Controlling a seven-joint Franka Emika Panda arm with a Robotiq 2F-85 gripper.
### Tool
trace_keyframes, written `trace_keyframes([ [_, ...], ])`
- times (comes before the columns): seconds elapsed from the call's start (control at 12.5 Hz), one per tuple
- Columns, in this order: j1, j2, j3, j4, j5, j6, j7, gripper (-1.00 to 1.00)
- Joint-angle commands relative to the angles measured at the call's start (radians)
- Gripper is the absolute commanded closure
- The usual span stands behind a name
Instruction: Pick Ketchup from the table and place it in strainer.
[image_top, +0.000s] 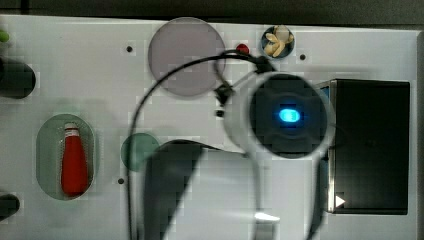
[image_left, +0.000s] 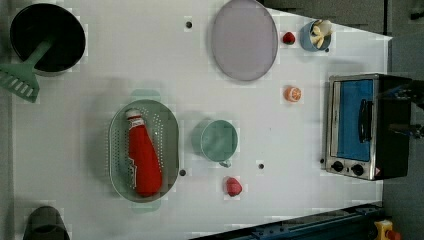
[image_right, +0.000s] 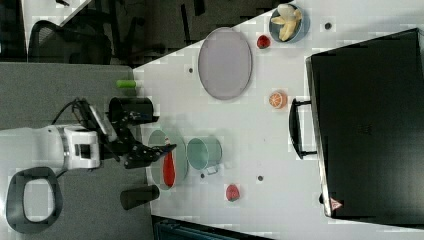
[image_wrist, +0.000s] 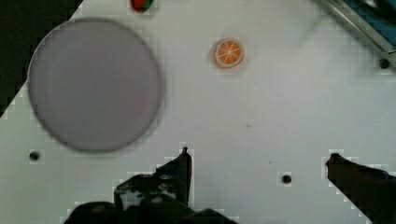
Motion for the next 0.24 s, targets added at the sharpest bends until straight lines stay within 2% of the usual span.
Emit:
trace_keyframes([
  [0.08, 0.026, -0.02, 0.0, 0.053, 0.001, -0.029, 0.028, -1.0],
  [0.24, 0.029, -0.009, 0.012, 0.077, 0.001, -0.063, 0.028, -1.0],
])
